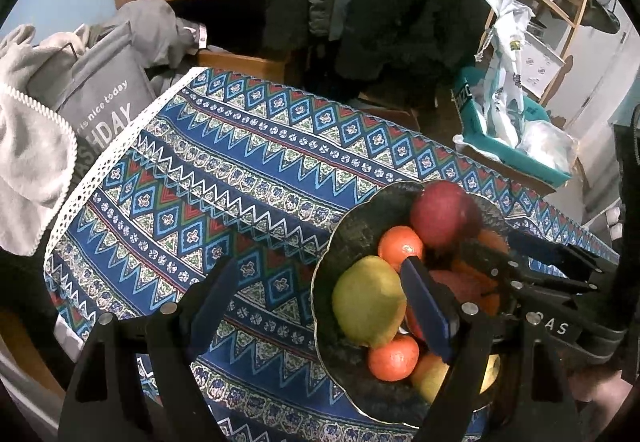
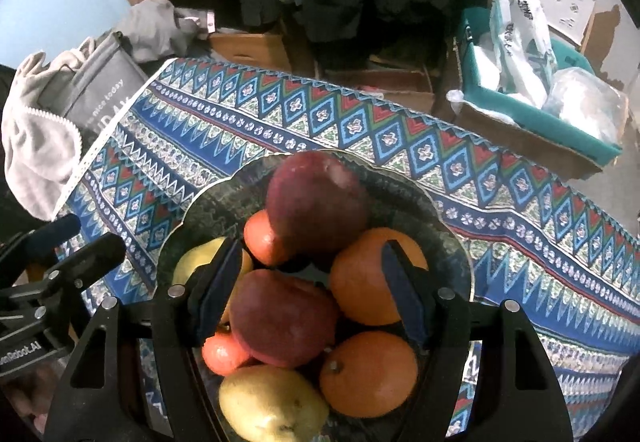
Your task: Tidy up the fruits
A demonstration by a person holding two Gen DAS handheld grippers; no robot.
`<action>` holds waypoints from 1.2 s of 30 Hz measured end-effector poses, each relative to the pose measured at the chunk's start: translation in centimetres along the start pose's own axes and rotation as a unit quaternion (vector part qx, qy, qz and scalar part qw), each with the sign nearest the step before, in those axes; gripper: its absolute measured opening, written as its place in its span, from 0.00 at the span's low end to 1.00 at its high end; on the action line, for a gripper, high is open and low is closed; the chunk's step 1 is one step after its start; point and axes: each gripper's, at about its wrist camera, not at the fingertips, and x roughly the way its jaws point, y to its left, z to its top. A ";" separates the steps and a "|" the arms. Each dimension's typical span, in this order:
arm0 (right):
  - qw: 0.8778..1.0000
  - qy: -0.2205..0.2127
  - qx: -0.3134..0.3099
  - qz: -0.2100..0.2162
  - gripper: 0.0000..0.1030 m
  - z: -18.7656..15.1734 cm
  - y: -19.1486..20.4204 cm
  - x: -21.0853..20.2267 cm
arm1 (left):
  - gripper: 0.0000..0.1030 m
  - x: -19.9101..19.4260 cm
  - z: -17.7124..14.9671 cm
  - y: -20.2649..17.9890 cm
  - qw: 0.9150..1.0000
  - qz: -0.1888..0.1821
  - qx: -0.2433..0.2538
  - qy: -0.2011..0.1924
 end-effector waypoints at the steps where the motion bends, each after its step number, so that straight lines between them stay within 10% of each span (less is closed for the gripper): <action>1: 1.000 -0.003 0.001 -0.002 0.71 -0.1 -0.1 -0.3 | 0.82 -0.3 0.0 -0.1 1.000 -0.001 0.001 -0.002; 36: 0.979 -0.185 -0.001 -0.083 0.83 -1.9 -0.9 -20.6 | 0.91 -12.8 0.1 -5.7 0.989 -0.042 0.075 -0.117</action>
